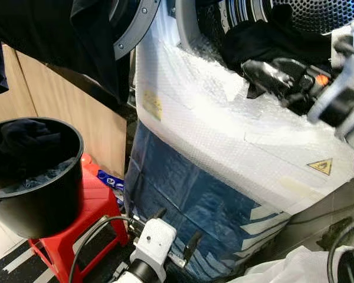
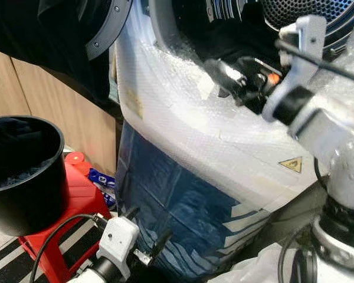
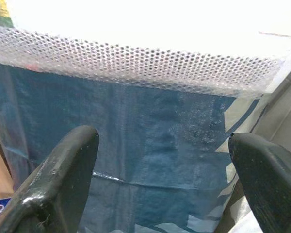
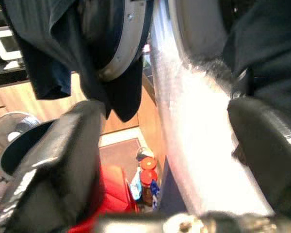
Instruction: Clothes washing
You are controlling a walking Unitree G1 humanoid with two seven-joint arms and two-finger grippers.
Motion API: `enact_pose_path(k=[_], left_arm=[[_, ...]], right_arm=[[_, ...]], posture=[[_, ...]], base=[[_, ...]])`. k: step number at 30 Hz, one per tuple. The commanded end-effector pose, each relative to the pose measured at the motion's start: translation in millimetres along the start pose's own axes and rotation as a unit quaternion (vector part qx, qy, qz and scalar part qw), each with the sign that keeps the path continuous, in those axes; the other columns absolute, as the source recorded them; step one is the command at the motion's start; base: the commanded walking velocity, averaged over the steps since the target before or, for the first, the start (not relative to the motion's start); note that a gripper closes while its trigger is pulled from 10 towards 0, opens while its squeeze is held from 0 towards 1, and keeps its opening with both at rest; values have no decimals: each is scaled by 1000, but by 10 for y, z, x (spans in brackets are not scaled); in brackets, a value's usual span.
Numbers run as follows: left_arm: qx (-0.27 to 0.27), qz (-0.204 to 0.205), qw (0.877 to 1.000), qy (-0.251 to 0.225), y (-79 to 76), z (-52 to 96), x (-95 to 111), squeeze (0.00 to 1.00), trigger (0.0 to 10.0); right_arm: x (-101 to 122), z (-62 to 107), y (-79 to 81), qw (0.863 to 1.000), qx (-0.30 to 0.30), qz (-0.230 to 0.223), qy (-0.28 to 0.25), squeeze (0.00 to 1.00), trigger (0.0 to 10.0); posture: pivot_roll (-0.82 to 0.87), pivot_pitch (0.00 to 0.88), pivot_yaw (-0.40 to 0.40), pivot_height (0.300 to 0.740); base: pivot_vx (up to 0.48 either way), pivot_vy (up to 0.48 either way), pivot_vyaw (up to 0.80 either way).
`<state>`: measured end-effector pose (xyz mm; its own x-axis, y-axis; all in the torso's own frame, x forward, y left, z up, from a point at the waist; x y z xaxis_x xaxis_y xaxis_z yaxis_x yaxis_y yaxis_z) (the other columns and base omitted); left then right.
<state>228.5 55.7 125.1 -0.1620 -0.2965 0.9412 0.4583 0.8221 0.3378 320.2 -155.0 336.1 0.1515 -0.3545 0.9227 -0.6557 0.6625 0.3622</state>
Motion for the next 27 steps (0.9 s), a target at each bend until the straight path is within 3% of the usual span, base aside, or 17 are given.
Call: enact_pose_path(k=[1,7,13,15,19,22,27], left_arm=[[-8,6,1000,1,-22,-14,-31,0,10000],[-3,-4,1000,2,44,-67,-63,0,10000],[43,-23,999,12,326,-171,-137,0,10000],[59,-23,998,19,409,-186,-180,0,10000],[85,-31,996,16,558,-225,-224,0,10000],[97,-41,994,18,613,-252,-242,0,10000],[106,-42,993,15,649,-268,-244,0,10000]], right_arm=[[-39,111,144,998,60,8,1,0,10000],[-469,220,72,997,68,21,38,0,10000],[-1098,258,-278,999,-11,13,41,0,10000],[-1219,266,-279,999,-9,2,31,0,10000],[-1639,273,-215,998,12,1,66,0,10000],[-1793,263,-204,997,21,12,78,0,10000],[-1866,237,-150,995,41,16,84,0,10000]], posture=[[6,102,-171,740],[10,81,-149,740],[24,47,-113,740],[27,35,-101,740],[28,16,-78,740],[30,12,-75,740],[31,11,-75,740]], base=[[0,0,0],[0,0,0],[0,0,0],[0,0,0],[0,0,0],[0,0,0],[0,0,0]])
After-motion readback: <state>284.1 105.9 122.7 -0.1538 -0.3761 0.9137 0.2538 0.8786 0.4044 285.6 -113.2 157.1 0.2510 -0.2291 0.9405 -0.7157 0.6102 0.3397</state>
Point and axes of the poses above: a point about 5 cm out from each wrist's last joint towards the gripper, its own z axis pointing back from the gripper into the wrist, its own x axis along the axis of the wrist's last joint, y = z × x, the point moved 4 cm from there along -z, pointing out of the wrist towards the gripper, and after that the axes turned 14 degrees about -z, right-handed, at the moved point
